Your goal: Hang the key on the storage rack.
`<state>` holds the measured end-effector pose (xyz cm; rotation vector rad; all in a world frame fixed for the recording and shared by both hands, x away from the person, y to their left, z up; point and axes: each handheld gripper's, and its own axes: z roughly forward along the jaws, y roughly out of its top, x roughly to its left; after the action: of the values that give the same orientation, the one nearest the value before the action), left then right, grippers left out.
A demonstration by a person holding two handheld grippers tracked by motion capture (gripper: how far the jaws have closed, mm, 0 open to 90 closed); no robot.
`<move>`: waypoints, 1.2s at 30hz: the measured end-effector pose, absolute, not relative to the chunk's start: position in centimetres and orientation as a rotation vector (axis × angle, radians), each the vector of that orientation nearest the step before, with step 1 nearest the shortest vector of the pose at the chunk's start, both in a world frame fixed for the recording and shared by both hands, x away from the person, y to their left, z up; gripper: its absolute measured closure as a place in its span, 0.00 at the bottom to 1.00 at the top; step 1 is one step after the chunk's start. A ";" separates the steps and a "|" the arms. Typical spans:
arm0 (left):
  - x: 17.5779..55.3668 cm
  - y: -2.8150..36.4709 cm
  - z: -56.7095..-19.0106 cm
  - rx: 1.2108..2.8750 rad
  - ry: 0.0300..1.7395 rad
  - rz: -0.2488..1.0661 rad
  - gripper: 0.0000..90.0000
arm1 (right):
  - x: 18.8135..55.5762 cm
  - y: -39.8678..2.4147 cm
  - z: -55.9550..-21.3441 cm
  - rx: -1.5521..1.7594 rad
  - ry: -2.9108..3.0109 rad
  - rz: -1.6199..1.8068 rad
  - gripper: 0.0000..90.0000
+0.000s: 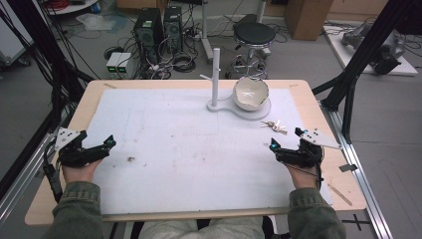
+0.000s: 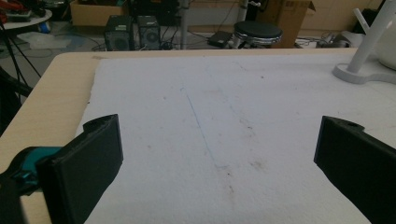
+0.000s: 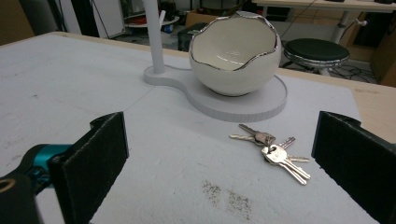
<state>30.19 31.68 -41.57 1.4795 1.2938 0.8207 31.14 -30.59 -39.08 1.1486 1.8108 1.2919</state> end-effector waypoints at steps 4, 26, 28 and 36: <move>30.2 31.7 -41.6 1.472 1.294 0.815 0.02 | 31.2 -30.4 -39.2 1.142 1.826 1.282 0.03; 30.4 31.7 -41.7 1.478 1.294 0.786 0.02 | 31.4 -30.2 -39.3 1.154 1.858 1.266 0.03; 30.3 31.7 -41.8 1.482 1.296 0.785 0.02 | 31.5 -30.1 -39.3 1.153 1.866 1.253 0.03; 30.4 31.6 -41.8 1.493 1.295 0.781 0.02 | 31.9 -30.1 -39.0 1.160 1.871 1.235 0.03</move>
<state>30.37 31.57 -41.84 1.4928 1.2946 0.7806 31.94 -30.12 -39.02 1.1601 1.8708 1.2354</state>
